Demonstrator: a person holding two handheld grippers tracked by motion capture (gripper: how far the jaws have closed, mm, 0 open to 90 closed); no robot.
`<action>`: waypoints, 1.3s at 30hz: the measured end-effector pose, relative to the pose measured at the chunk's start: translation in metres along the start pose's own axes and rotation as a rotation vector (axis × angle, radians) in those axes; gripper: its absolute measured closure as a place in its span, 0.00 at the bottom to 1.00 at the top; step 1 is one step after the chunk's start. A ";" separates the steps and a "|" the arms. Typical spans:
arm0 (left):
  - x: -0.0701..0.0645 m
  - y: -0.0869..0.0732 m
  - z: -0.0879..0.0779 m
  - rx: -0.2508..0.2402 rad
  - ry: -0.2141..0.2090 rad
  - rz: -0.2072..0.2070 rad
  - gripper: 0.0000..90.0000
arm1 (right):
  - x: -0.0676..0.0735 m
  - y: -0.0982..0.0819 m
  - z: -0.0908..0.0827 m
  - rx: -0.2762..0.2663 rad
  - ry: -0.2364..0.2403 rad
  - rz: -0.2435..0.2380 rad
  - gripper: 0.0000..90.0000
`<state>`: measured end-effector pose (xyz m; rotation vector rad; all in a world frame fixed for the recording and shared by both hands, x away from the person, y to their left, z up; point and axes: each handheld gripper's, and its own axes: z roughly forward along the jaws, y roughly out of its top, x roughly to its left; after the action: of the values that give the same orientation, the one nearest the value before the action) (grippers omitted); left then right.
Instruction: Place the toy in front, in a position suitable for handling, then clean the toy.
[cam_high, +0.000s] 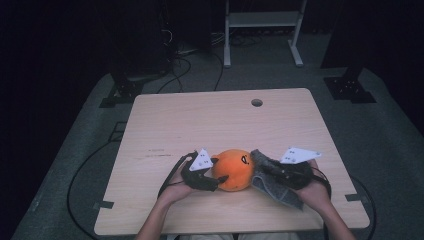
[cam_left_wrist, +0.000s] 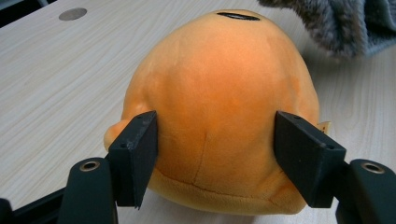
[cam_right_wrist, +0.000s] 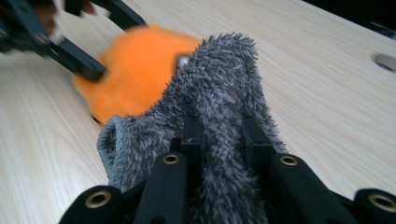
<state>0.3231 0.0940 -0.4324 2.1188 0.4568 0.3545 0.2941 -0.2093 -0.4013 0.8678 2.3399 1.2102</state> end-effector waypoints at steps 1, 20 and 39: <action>0.000 0.000 0.001 -0.001 0.001 0.002 0.36 | 0.003 0.003 0.004 -0.003 0.012 -0.009 0.83; 0.001 -0.002 0.003 0.008 -0.002 -0.002 0.35 | 0.006 0.001 0.017 -0.023 -0.012 0.000 0.83; -0.001 -0.004 0.010 0.019 0.020 0.009 0.36 | 0.018 0.007 0.022 -0.049 -0.006 -0.018 0.83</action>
<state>0.3256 0.0878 -0.4412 2.1384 0.4637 0.3784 0.2955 -0.1810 -0.4085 0.8309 2.2984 1.2506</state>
